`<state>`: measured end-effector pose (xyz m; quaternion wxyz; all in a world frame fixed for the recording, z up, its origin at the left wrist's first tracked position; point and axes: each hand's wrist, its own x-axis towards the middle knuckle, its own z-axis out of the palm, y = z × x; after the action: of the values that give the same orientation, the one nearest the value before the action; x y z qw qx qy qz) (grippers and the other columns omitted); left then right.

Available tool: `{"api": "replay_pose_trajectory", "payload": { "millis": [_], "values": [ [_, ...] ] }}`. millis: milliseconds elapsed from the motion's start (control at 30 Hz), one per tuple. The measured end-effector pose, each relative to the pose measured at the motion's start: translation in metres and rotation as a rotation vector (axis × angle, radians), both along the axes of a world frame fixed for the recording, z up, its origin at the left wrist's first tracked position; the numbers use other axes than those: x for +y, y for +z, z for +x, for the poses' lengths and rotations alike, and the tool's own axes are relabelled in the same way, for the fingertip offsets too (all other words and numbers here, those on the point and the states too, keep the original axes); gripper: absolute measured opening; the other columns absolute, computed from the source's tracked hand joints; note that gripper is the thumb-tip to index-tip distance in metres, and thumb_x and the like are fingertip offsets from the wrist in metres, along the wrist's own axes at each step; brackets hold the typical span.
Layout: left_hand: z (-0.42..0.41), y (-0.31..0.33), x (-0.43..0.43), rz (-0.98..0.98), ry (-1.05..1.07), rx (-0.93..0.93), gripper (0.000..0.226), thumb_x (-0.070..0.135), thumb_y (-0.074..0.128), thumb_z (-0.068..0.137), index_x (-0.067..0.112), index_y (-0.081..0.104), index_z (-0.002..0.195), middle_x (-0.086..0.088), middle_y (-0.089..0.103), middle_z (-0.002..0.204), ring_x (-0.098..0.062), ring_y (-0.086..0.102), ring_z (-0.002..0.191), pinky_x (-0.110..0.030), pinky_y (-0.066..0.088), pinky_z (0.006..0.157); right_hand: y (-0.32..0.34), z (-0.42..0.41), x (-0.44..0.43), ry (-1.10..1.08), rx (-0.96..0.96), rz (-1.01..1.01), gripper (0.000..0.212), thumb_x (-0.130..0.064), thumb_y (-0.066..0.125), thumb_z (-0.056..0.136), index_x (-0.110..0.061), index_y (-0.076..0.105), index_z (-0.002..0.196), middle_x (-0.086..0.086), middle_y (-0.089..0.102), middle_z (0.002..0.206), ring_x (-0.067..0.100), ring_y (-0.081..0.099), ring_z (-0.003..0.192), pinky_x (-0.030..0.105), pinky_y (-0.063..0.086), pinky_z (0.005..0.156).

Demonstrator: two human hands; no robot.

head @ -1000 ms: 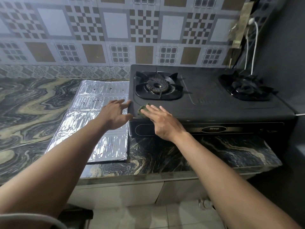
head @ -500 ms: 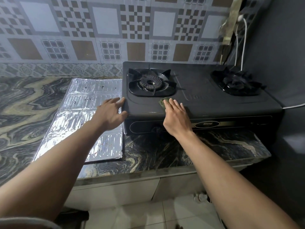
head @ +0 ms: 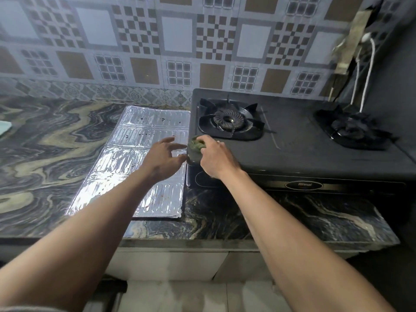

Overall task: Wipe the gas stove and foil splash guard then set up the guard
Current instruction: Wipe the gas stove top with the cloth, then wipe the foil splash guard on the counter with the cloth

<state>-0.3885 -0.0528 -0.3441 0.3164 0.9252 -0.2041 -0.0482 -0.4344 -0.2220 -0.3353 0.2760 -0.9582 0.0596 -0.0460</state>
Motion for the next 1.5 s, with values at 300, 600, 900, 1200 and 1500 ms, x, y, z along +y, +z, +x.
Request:
{"api": "replay_pose_trajectory", "payload": {
  "millis": [300, 600, 900, 1200, 1500],
  "values": [
    [-0.003, 0.000, -0.012, -0.229, 0.203, 0.131, 0.034, 0.034, 0.060, 0.097, 0.013, 0.071, 0.121, -0.011, 0.064, 0.132, -0.028, 0.060, 0.120, -0.040, 0.042, 0.106, 0.006, 0.009, -0.015, 0.093, -0.004, 0.144, 0.029, -0.027, 0.059, 0.090, -0.027, 0.069, 0.117, -0.003, 0.071, 0.117, 0.019, 0.062, 0.108, 0.032, 0.049, 0.095],
    [-0.005, 0.004, -0.028, -0.375, 0.390, 0.194, 0.023, 0.031, 0.071, 0.090, 0.015, 0.075, 0.106, -0.001, 0.073, 0.108, -0.018, 0.066, 0.100, -0.036, 0.050, 0.092, 0.012, 0.022, -0.031, 0.150, -0.033, 0.135, 0.017, -0.033, 0.074, 0.083, -0.028, 0.074, 0.100, -0.005, 0.073, 0.106, 0.017, 0.064, 0.103, 0.036, 0.052, 0.090],
    [-0.011, 0.008, -0.036, -0.355, 0.461, 0.142, 0.018, 0.028, 0.071, 0.090, 0.016, 0.076, 0.103, 0.000, 0.073, 0.102, -0.018, 0.066, 0.096, -0.038, 0.052, 0.089, 0.013, 0.022, -0.020, 0.251, -0.057, -0.092, 0.016, -0.017, 0.062, 0.086, -0.014, 0.075, 0.079, 0.006, 0.069, 0.083, 0.025, 0.063, 0.076, 0.031, 0.051, 0.063],
    [-0.019, 0.011, -0.019, -0.293, 0.467, 0.163, 0.023, 0.038, 0.073, 0.087, 0.019, 0.080, 0.097, -0.001, 0.077, 0.097, -0.018, 0.070, 0.091, -0.042, 0.056, 0.088, 0.019, 0.013, -0.007, 0.283, -0.066, -0.042, 0.017, -0.019, 0.062, 0.087, -0.013, 0.071, 0.074, 0.003, 0.069, 0.075, 0.023, 0.064, 0.071, 0.031, 0.049, 0.058],
    [-0.025, 0.021, -0.004, -0.388, 0.341, 0.366, 0.027, 0.024, 0.068, 0.092, 0.002, 0.071, 0.107, -0.011, 0.072, 0.102, -0.030, 0.068, 0.098, -0.041, 0.053, 0.091, 0.018, 0.010, -0.009, 0.085, 0.019, 0.609, 0.014, -0.018, 0.068, 0.084, -0.019, 0.073, 0.071, 0.002, 0.072, 0.072, 0.022, 0.066, 0.067, 0.047, 0.055, 0.071]
  ]
}}
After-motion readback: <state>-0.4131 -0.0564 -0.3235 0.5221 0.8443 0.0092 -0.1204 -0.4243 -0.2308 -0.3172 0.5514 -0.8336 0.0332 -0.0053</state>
